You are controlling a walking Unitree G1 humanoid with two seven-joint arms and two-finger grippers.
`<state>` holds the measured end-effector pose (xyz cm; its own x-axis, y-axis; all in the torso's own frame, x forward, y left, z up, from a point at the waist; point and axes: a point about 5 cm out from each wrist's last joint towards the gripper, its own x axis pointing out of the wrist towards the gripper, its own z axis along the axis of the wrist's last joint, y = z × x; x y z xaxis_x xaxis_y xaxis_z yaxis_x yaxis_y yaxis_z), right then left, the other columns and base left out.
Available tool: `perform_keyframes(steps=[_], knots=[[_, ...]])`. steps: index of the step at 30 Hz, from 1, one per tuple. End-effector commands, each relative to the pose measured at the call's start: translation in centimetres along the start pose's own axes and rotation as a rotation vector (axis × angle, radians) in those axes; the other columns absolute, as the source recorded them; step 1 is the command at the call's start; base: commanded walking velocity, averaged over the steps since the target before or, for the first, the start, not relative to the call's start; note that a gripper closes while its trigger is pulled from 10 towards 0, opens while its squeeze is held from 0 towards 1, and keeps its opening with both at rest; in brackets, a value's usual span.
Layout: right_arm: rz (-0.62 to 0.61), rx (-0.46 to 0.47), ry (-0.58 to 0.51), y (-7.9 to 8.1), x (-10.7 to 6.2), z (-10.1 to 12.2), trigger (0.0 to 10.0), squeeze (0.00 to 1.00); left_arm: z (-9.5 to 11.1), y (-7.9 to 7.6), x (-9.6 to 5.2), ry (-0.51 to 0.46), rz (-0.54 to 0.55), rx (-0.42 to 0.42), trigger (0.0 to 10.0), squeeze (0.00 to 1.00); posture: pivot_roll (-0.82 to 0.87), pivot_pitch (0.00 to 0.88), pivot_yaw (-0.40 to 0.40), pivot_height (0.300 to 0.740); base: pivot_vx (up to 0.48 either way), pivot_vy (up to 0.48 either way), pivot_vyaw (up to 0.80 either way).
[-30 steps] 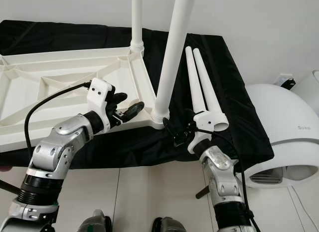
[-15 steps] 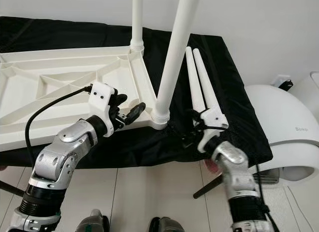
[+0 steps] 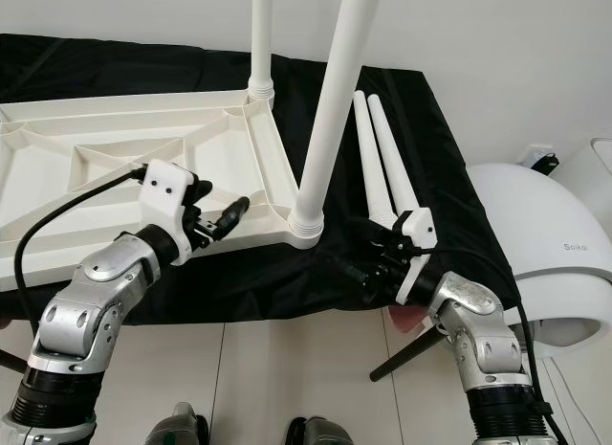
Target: Building children table
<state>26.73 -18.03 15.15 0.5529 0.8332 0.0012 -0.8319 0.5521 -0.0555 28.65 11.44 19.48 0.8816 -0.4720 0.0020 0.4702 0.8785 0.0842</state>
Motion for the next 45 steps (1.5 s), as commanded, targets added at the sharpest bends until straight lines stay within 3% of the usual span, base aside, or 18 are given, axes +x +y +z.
perform_keyframes(steps=[1, 11, 21, 30, 45], knots=[[0.057, 0.019, 0.024, 0.5, 0.2, -0.4, 10.0, 0.00, -0.4, 0.1, -0.2, 0.018, 0.035, 0.014, 10.0, 0.00, 0.06, 0.054, -0.073, 0.740, 0.000, 0.000, 0.00], [0.145, 0.049, 0.017, 0.0, 2.3, -0.7, 10.0, 0.00, -0.9, 0.8, -0.8, 0.034, 0.103, 0.017, 10.0, 0.00, 0.10, 0.053, -0.095, 0.740, 0.000, 0.000, 0.00], [0.224, 0.029, 0.020, -1.1, 4.8, -0.5, 10.0, 0.00, -0.9, 0.0, -1.3, 0.044, 0.084, 0.026, 10.0, 0.00, 0.13, 0.060, -0.107, 0.740, 0.000, 0.000, 0.00], [0.270, 0.003, 0.081, -3.1, 5.4, -0.7, 10.0, 0.00, -0.8, -0.4, -1.6, 0.046, 0.081, 0.017, 10.0, 0.00, 0.13, 0.079, -0.111, 0.740, 0.000, 0.000, 0.00], [0.264, -0.039, 0.119, -4.8, 7.0, -0.3, 10.0, 0.00, -0.7, -1.5, -1.9, 0.050, 0.054, -0.013, 10.0, 0.00, 0.13, 0.105, -0.106, 0.740, 0.000, 0.000, 0.00]])
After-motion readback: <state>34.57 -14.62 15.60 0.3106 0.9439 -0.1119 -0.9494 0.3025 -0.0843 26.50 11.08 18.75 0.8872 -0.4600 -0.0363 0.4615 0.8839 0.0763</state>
